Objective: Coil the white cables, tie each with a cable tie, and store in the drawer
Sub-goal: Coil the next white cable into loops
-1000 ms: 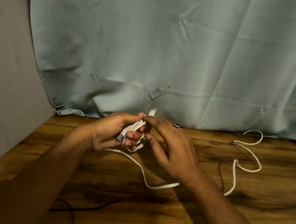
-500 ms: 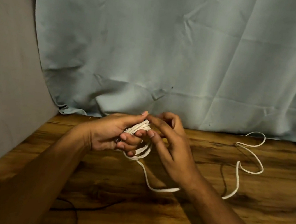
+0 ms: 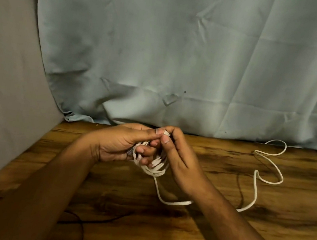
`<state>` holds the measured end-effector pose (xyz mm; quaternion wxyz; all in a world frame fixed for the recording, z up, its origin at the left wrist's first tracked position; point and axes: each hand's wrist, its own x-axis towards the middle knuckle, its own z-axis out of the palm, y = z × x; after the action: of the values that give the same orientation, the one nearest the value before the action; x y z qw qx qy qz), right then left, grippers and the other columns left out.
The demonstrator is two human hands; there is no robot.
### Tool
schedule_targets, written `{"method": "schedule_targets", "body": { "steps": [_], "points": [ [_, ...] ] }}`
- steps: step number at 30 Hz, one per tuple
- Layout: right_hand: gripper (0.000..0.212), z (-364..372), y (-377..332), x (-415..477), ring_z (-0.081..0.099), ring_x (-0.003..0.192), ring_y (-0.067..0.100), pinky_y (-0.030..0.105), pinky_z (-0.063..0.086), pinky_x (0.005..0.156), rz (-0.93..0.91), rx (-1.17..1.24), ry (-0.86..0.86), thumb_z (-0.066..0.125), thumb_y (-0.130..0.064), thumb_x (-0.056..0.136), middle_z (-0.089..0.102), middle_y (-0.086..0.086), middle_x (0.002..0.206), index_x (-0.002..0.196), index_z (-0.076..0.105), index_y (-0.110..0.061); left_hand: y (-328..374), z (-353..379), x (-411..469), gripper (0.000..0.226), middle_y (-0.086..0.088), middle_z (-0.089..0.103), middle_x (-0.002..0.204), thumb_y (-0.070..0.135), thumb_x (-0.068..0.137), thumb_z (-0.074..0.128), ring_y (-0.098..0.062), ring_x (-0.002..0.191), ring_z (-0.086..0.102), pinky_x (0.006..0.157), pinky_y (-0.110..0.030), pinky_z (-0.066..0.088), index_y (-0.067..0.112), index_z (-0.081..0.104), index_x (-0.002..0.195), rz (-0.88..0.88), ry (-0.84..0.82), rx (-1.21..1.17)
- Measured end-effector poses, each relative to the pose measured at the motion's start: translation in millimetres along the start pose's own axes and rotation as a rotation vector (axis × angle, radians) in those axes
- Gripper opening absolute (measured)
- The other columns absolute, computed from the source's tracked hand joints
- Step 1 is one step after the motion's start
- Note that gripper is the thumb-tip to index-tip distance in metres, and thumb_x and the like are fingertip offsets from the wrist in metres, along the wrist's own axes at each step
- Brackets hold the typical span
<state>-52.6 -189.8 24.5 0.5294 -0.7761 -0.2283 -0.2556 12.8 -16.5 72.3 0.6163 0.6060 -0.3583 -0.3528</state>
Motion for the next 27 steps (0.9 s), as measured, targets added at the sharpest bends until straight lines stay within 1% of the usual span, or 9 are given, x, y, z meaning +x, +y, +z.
{"method": "schedule_targets", "body": {
  "steps": [3,7,10,13,17,19,23,25,27],
  "points": [
    [0.021,-0.8,5.2,0.6,0.067,0.094,0.016,0.042,0.055,0.083,-0.025,-0.108,0.072,0.044,-0.026,0.11,0.068,-0.002,0.1,0.115,0.059,-0.011,-0.2,3.0,3.4,0.029,-0.001,0.042,0.059,0.04,0.096,0.062,-0.019,0.063,0.056,0.074,-0.033,0.047,0.016,0.059,0.08,0.002,0.021,0.024],
    [0.027,-5.6,9.1,2.4,0.064,0.09,0.015,0.041,0.053,0.078,-0.047,-0.23,0.157,0.042,-0.036,0.109,0.065,-0.002,0.098,0.112,0.058,-0.015,3.0,1.7,4.6,0.021,-0.002,0.054,0.075,0.024,0.098,0.061,-0.015,0.077,0.065,0.075,-0.026,0.055,0.006,0.059,0.107,0.029,-0.003,0.078],
    [0.023,-9.8,11.8,4.1,0.062,0.091,0.014,0.038,0.051,0.078,-0.068,-0.279,0.212,0.042,-0.033,0.11,0.063,-0.005,0.097,0.111,0.058,-0.017,4.6,3.2,5.7,0.01,-0.004,0.06,0.081,0.021,0.1,0.061,-0.017,0.083,0.067,0.079,-0.027,0.055,0.011,0.064,0.103,0.043,0.055,0.121],
    [0.02,-10.3,12.6,3.4,0.063,0.09,0.013,0.035,0.051,0.077,-0.043,-0.254,0.224,0.043,-0.031,0.11,0.063,-0.008,0.096,0.11,0.058,-0.018,2.9,8.7,10.5,0.016,0.001,0.055,0.073,0.02,0.106,0.049,-0.014,0.077,0.065,0.072,-0.023,0.051,0.011,0.063,0.105,0.073,0.146,0.223],
    [0.019,-13.4,14.0,0.1,0.065,0.09,0.01,0.036,0.052,0.078,0.021,-0.236,0.162,0.049,-0.034,0.109,0.067,-0.009,0.097,0.112,0.06,-0.018,-3.2,11.9,9.8,0.019,0.003,0.047,0.065,0.018,0.108,0.044,-0.01,0.065,0.058,0.059,-0.016,0.046,0.012,0.062,0.108,0.077,0.209,0.24],
    [0.026,-17.1,13.1,-4.1,0.069,0.096,0.008,0.037,0.056,0.082,0.079,-0.25,0.094,0.052,-0.038,0.107,0.071,-0.007,0.107,0.124,0.061,-0.019,-7.1,12.1,7.4,0.018,0.002,0.046,0.064,0.017,0.107,0.044,-0.011,0.063,0.057,0.058,-0.017,0.048,0.01,0.061,0.106,0.062,0.233,0.25],
    [0.066,-25.9,2.1,-19.7,0.067,0.1,-0.002,0.023,0.054,0.085,0.2,-0.399,-0.002,0.06,-0.05,0.1,0.066,-0.013,0.124,0.156,0.036,-0.024,-14.6,13.8,1.4,0.024,0.001,0.046,0.064,0.017,0.108,0.045,-0.013,0.063,0.055,0.064,-0.024,0.048,0.013,0.059,0.089,0.061,0.259,0.265],
    [0.074,-32.9,-9.8,-29.6,0.065,0.096,0.0,0.027,0.055,0.08,0.234,-0.471,-0.072,0.063,-0.061,0.093,0.064,-0.016,0.118,0.154,0.035,-0.03,-14.4,15.7,-5.1,0.026,0.001,0.045,0.064,0.018,0.108,0.045,-0.013,0.063,0.055,0.065,-0.025,0.048,0.015,0.055,0.083,0.081,0.293,0.252],
    [0.071,-39.6,-21.2,-40.1,0.064,0.093,0.002,0.033,0.058,0.077,0.297,-0.569,-0.223,0.068,-0.069,0.085,0.064,-0.017,0.111,0.141,0.045,-0.034,-14.2,16.2,-12.6,0.023,0.001,0.045,0.063,0.018,0.108,0.044,-0.013,0.062,0.055,0.064,-0.023,0.049,0.015,0.051,0.086,0.095,0.312,0.227]
  ]
}}
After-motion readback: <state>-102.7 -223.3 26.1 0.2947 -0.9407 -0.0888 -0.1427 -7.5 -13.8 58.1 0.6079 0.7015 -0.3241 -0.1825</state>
